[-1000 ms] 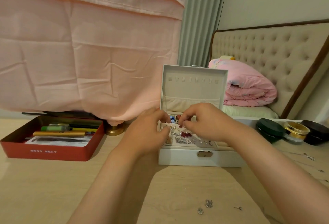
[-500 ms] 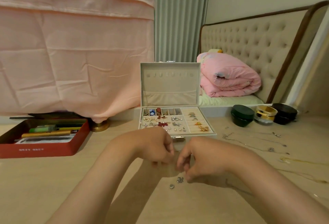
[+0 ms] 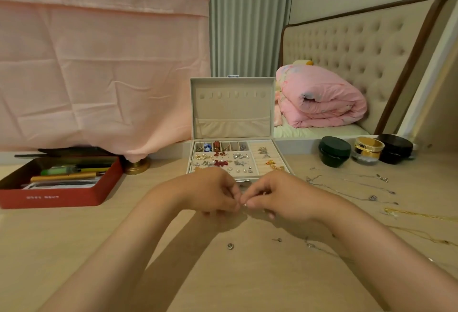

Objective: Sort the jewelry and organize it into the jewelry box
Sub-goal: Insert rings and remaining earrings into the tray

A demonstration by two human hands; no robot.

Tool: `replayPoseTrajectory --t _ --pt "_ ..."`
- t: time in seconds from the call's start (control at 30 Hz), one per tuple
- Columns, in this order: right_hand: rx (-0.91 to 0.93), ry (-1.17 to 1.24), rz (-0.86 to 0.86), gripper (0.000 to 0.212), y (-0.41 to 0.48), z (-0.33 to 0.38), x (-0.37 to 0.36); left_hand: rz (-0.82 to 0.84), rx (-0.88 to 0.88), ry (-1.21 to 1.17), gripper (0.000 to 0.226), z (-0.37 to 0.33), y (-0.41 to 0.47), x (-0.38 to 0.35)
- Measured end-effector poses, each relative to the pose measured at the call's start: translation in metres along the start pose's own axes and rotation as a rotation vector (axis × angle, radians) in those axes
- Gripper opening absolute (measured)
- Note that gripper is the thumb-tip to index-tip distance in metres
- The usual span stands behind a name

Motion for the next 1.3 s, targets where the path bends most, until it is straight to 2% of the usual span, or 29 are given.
replayPoseTrajectory --t 0.13,0.23,0.37,0.53,0.67,0.83,0.93,1.07,1.2,1.3 --pt "-0.002 0.220 -0.096 0.017 -0.004 0.004 0.024 -0.156 -0.142 -0.270 0.013 -0.017 -0.002 0.017" --pt "-0.082 0.413 -0.119 0.019 -0.005 -0.004 0.028 -0.230 -0.214 -0.420 0.017 -0.022 -0.004 0.024" --pt "-0.163 0.545 -0.118 0.025 -0.005 -0.009 0.027 -0.318 -0.273 -0.443 0.018 -0.023 -0.004 0.029" --pt "-0.214 0.600 -0.095 0.025 -0.006 -0.014 0.024 -0.274 -0.277 -0.472 0.014 -0.024 -0.004 0.024" --pt "-0.233 0.605 -0.098 0.024 -0.003 -0.018 0.020 -0.289 -0.239 -0.476 0.005 -0.020 -0.003 0.024" --pt "-0.212 0.471 -0.139 0.025 -0.006 -0.014 0.025 -0.270 -0.207 -0.452 0.011 -0.017 -0.003 0.021" --pt "-0.111 0.292 -0.268 0.011 -0.009 -0.002 0.041 -0.243 -0.170 -0.450 0.010 -0.015 -0.002 0.016" --pt "0.052 0.171 -0.310 0.013 -0.012 0.018 0.047 -0.281 -0.142 -0.367 0.012 -0.017 -0.003 0.020" --pt "0.017 0.209 -0.392 0.015 -0.013 0.013 0.053 -0.347 -0.175 -0.368 0.011 -0.020 -0.004 0.028" --pt "0.023 0.260 -0.392 0.010 -0.012 0.013 0.054 -0.367 -0.227 -0.351 0.010 -0.022 -0.006 0.033"
Point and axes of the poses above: each hand's wrist, its own y-axis towards the middle knuckle, its own x-axis out of the back of the hand, z = x × y, the point moved 9 cm from there along y, towards the middle knuckle, and after that the axes turned 7 degrees about -y, right-handed, at the moved point
